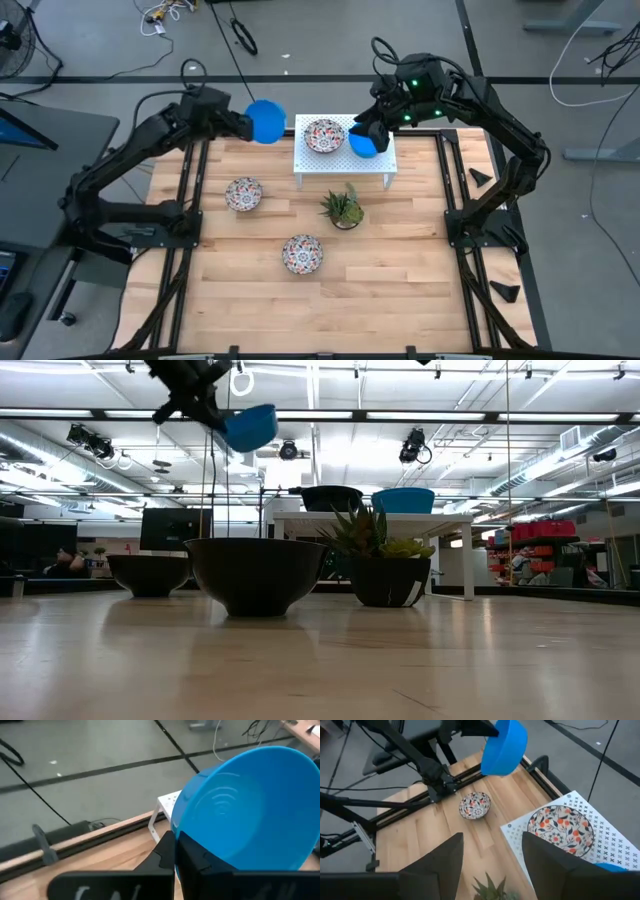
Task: Pick & Place Mini bowls
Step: Stack the blue bowl on the blue bowl on the shelf
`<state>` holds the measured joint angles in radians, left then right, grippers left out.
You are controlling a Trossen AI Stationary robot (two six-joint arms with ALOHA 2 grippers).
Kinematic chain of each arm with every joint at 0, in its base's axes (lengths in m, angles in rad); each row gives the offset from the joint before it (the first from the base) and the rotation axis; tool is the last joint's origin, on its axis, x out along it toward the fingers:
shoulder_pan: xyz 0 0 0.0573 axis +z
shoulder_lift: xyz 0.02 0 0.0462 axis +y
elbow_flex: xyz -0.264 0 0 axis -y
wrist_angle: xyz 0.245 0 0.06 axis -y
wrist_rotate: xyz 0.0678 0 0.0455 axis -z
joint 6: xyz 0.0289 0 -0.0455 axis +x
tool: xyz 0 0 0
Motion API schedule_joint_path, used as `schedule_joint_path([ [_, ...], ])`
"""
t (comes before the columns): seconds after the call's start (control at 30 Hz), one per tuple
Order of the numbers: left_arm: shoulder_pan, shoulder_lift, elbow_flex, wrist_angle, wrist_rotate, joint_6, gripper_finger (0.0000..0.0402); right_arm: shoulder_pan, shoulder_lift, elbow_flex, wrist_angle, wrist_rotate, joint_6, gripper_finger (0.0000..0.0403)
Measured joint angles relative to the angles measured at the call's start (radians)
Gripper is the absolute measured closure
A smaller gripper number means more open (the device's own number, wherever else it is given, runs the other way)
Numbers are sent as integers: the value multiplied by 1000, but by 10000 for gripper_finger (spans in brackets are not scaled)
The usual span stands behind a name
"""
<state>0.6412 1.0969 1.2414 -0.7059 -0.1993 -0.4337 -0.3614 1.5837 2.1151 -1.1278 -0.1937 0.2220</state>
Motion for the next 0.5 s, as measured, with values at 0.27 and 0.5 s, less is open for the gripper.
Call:
schedule_joint_path([
  [0.27, -137, 130, 267, -171, -189, 79, 398, 81, 2, 0, 6, 343, -77, 199],
  [0.5, -246, 272, 485, -229, -297, 134, 398, 172, 6, 0, 52, 612, -150, 199],
])
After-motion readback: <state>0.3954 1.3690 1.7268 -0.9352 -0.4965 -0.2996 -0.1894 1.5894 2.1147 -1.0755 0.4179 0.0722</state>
